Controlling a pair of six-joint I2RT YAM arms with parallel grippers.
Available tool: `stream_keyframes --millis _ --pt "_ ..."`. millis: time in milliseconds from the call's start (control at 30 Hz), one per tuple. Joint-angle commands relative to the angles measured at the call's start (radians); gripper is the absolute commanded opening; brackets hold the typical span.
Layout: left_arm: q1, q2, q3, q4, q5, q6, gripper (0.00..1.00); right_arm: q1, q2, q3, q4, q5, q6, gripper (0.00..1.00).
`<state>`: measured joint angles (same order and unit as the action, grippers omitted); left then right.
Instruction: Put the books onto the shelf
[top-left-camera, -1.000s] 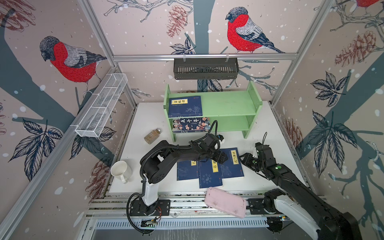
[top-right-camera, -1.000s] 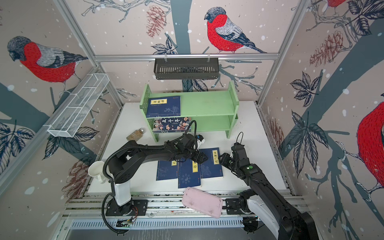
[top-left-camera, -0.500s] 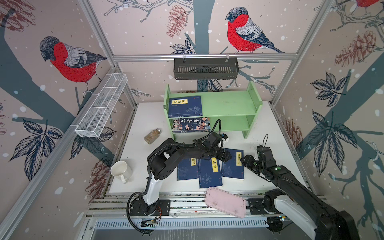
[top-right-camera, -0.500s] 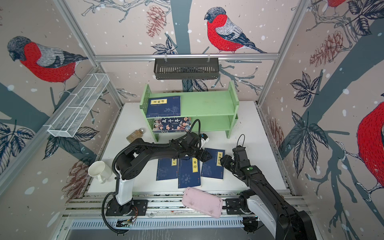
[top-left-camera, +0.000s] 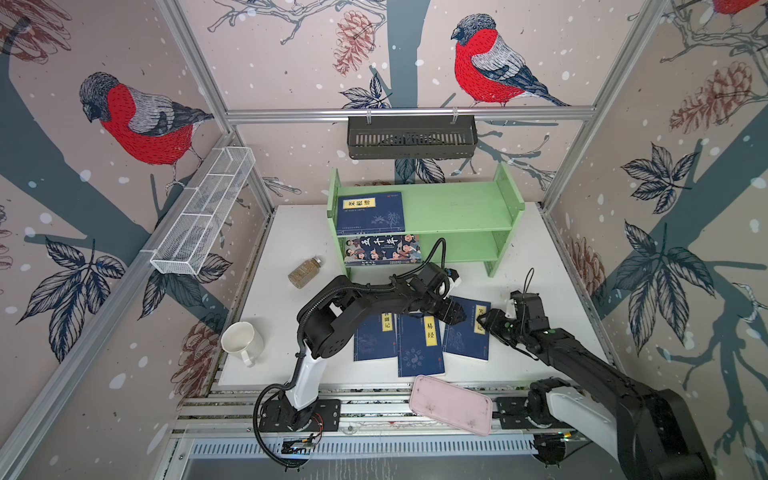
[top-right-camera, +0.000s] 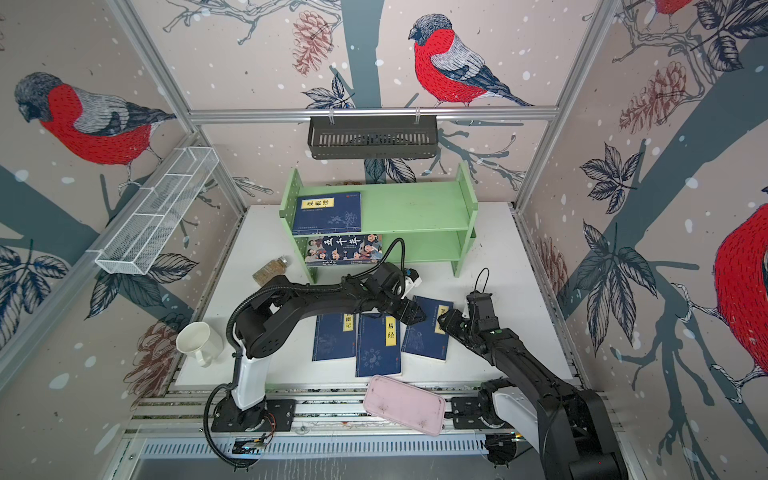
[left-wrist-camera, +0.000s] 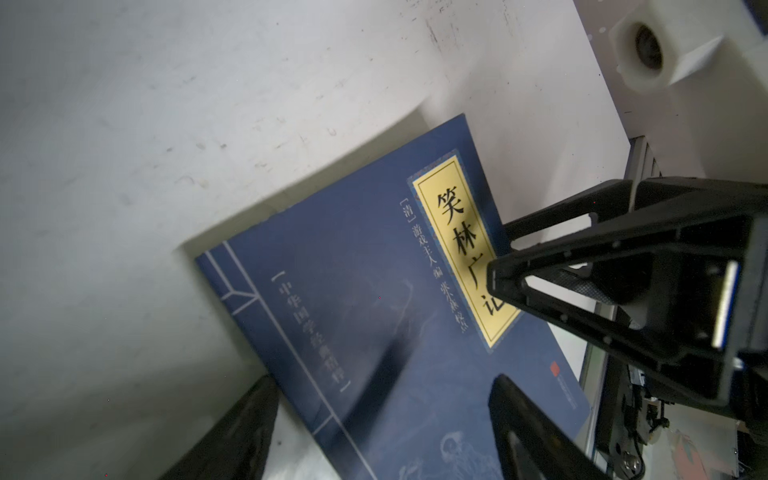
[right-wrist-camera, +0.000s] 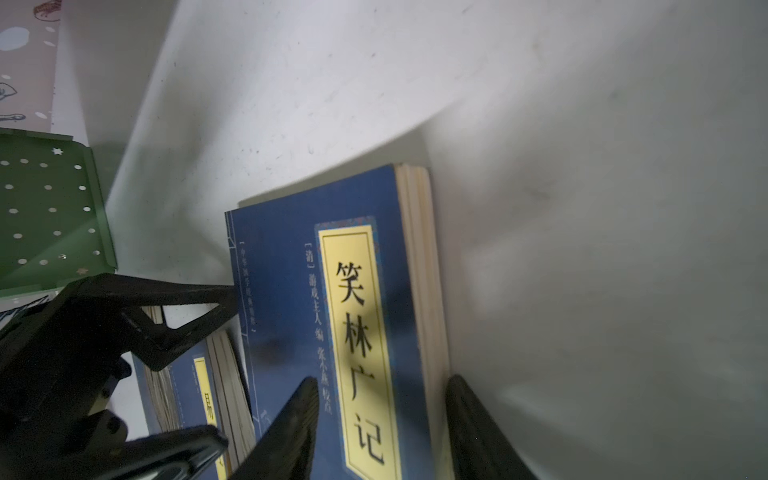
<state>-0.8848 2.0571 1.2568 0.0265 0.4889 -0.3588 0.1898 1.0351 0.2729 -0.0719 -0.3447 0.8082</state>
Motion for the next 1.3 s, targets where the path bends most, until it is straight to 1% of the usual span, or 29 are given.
stream_keyframes --millis 0,33,100,167,200,333,467,567,667,767,867,933,1033,1133,1267 --pt "-0.008 0.032 0.005 -0.05 0.067 -0.003 0.8 -0.008 0.006 -0.015 -0.019 -0.064 -0.006 0.43" --pt "-0.008 0.037 0.009 -0.041 0.076 0.0 0.79 -0.015 -0.002 -0.015 -0.019 -0.063 -0.007 0.4" --pt "-0.008 0.044 0.012 -0.026 0.088 0.001 0.79 -0.03 -0.021 -0.019 -0.012 -0.071 -0.007 0.38" --pt "-0.008 0.048 0.018 -0.014 0.098 0.004 0.78 -0.046 -0.043 -0.02 -0.011 -0.082 -0.006 0.31" --pt "-0.008 0.05 0.02 -0.014 0.096 0.008 0.78 -0.052 -0.053 -0.018 -0.013 -0.083 -0.003 0.3" --pt "-0.008 0.045 0.026 -0.028 0.082 0.027 0.78 -0.073 -0.102 -0.006 -0.039 -0.082 -0.003 0.17" --pt "-0.008 0.028 0.02 -0.024 0.091 0.039 0.78 -0.088 -0.146 -0.001 -0.03 -0.116 -0.014 0.04" --pt "-0.008 0.012 0.033 -0.043 0.089 0.052 0.79 -0.102 -0.16 0.016 -0.073 -0.11 -0.033 0.02" --pt "-0.002 -0.028 0.058 -0.098 0.086 0.093 0.79 -0.12 -0.181 0.027 -0.108 -0.111 -0.048 0.02" --pt "0.004 -0.092 0.1 -0.196 0.077 0.187 0.8 -0.131 -0.225 0.043 -0.122 -0.137 -0.058 0.01" --pt "0.012 -0.149 0.16 -0.336 0.068 0.314 0.81 -0.131 -0.283 0.074 -0.146 -0.172 -0.065 0.02" --pt "0.026 -0.2 0.176 -0.41 0.066 0.366 0.81 -0.131 -0.32 0.108 -0.186 -0.188 -0.083 0.01" --pt "0.058 -0.293 0.168 -0.44 0.091 0.386 0.81 -0.131 -0.379 0.147 -0.233 -0.218 -0.104 0.01" --pt "0.1 -0.38 0.17 -0.464 0.08 0.383 0.82 -0.131 -0.429 0.173 -0.253 -0.258 -0.115 0.01" --pt "0.151 -0.483 0.127 -0.473 0.087 0.385 0.83 -0.13 -0.44 0.216 -0.275 -0.33 -0.134 0.01"
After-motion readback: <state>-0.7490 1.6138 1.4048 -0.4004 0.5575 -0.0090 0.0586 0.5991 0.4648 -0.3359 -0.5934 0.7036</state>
